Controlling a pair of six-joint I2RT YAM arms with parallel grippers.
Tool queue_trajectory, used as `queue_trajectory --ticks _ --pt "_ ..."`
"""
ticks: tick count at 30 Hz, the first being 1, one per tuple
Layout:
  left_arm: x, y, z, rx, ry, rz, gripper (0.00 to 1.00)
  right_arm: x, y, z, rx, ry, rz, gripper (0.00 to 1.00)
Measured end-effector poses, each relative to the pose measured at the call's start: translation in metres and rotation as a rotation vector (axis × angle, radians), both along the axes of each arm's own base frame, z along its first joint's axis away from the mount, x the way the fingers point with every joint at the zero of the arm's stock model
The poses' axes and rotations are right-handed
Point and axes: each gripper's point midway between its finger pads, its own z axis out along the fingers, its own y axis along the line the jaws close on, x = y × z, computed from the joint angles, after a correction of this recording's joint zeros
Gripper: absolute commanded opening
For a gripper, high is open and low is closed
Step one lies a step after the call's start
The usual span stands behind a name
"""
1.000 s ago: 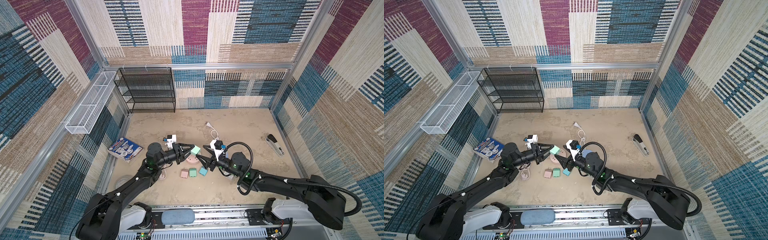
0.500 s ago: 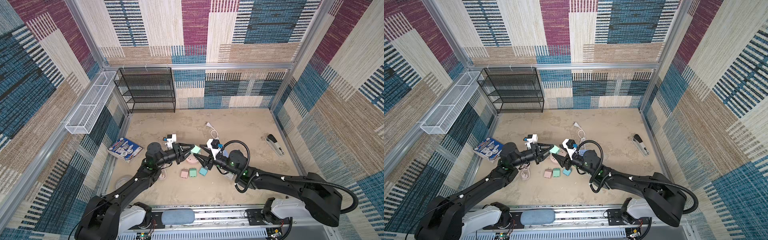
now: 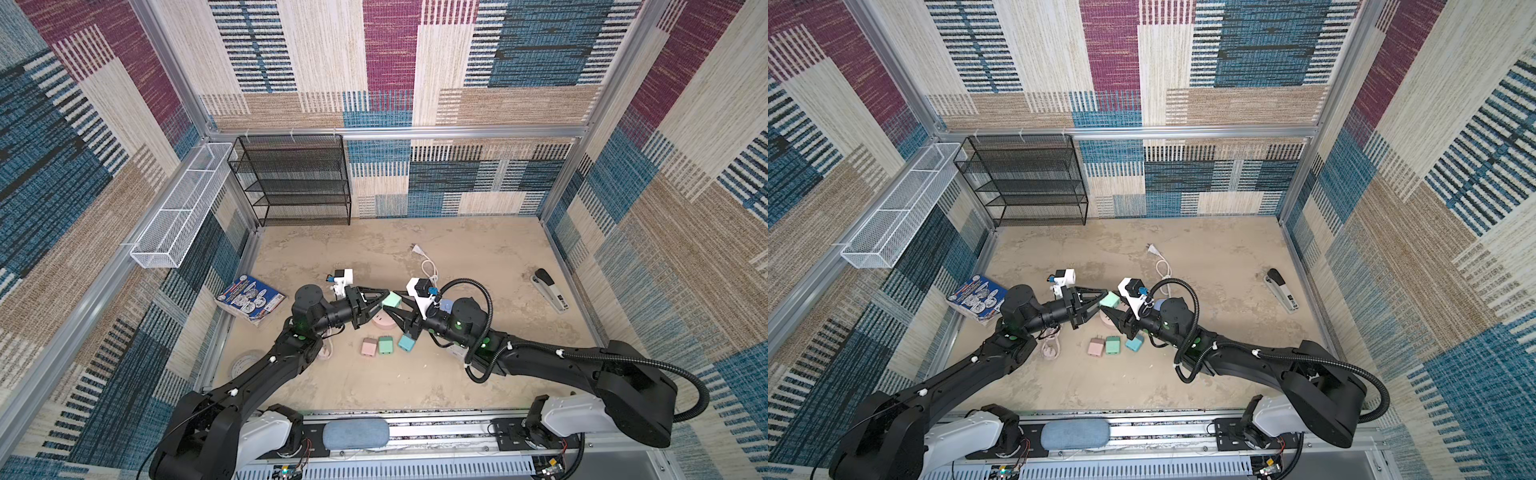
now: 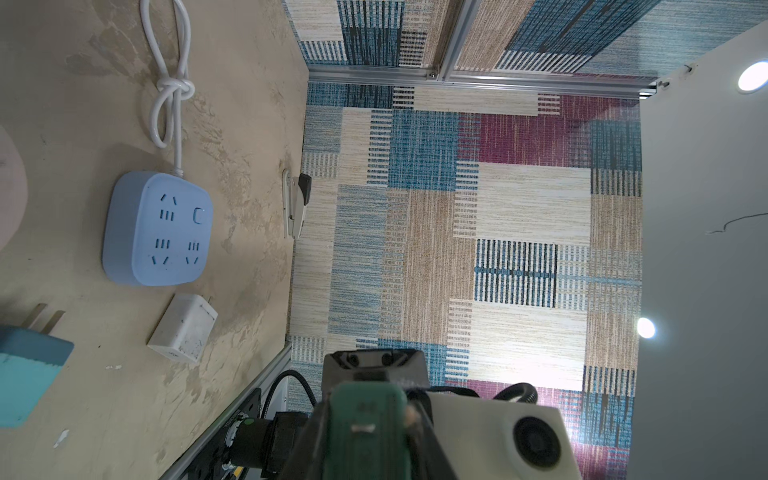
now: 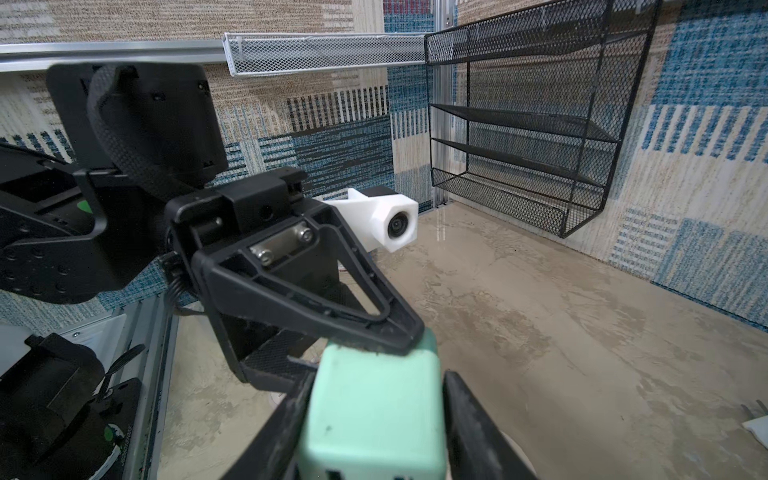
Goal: Insert the plug
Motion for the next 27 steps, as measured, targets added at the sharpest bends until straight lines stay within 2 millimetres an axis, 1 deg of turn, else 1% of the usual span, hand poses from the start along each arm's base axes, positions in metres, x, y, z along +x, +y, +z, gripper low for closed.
queue_trajectory --ticks 1,3,4,7,8,9,10,11,12,13,14,16,18,21,22,24,27 --pt "0.000 0.000 -0.001 0.001 0.002 0.001 0.00 0.000 0.000 0.000 -0.003 -0.003 0.000 0.46" --pt "0.001 0.000 -0.002 0.002 0.005 0.002 0.00 0.000 0.000 -0.001 -0.009 -0.003 0.000 0.39" --pt "0.001 0.000 -0.003 0.003 0.008 0.003 0.00 0.000 -0.001 -0.002 -0.016 -0.005 0.000 0.37" --pt "0.002 -0.001 -0.006 0.008 0.020 0.002 0.00 -0.001 -0.001 -0.005 -0.029 0.002 -0.001 0.24" --pt "0.002 -0.001 -0.006 0.010 0.020 0.001 0.00 -0.001 -0.002 -0.005 -0.032 0.007 -0.001 0.22" --pt "0.002 -0.001 -0.007 0.011 0.019 0.001 0.01 -0.001 -0.001 -0.005 -0.035 0.009 0.000 0.19" --pt "0.002 -0.001 -0.007 0.013 0.018 0.000 0.06 -0.001 -0.002 -0.005 -0.039 0.013 0.000 0.16" --pt "0.002 -0.001 -0.008 0.015 0.020 0.000 0.27 -0.001 -0.002 -0.006 -0.044 0.018 0.000 0.14" --pt "0.002 0.000 -0.008 0.019 0.019 -0.001 0.60 -0.001 -0.002 -0.006 -0.048 0.021 0.000 0.11" --pt "0.002 -0.001 -0.008 0.030 0.016 -0.004 0.89 -0.002 -0.002 -0.006 -0.050 0.028 0.000 0.08" --pt "0.002 0.000 -0.008 0.045 0.009 -0.004 1.00 -0.001 -0.002 -0.005 -0.047 0.038 0.000 0.06" --pt "0.003 0.004 -0.009 0.088 0.004 0.005 1.00 0.000 -0.001 0.000 -0.042 0.047 -0.004 0.00" --pt "0.003 0.011 -0.005 0.153 -0.015 0.020 0.99 0.003 -0.001 0.004 -0.039 0.071 -0.020 0.00" --pt "0.012 0.034 0.014 0.332 -0.101 0.137 0.99 0.014 -0.001 0.008 -0.059 0.143 -0.076 0.00" --pt "0.016 0.045 0.020 0.414 -0.138 0.195 0.99 0.022 0.001 0.011 -0.066 0.180 -0.108 0.00" --pt "0.018 0.071 0.021 0.576 -0.184 0.297 0.99 0.037 0.003 0.020 -0.071 0.241 -0.168 0.00" --pt "0.011 0.113 -0.003 0.828 -0.176 0.403 0.99 0.061 0.007 0.028 -0.089 0.371 -0.286 0.00"
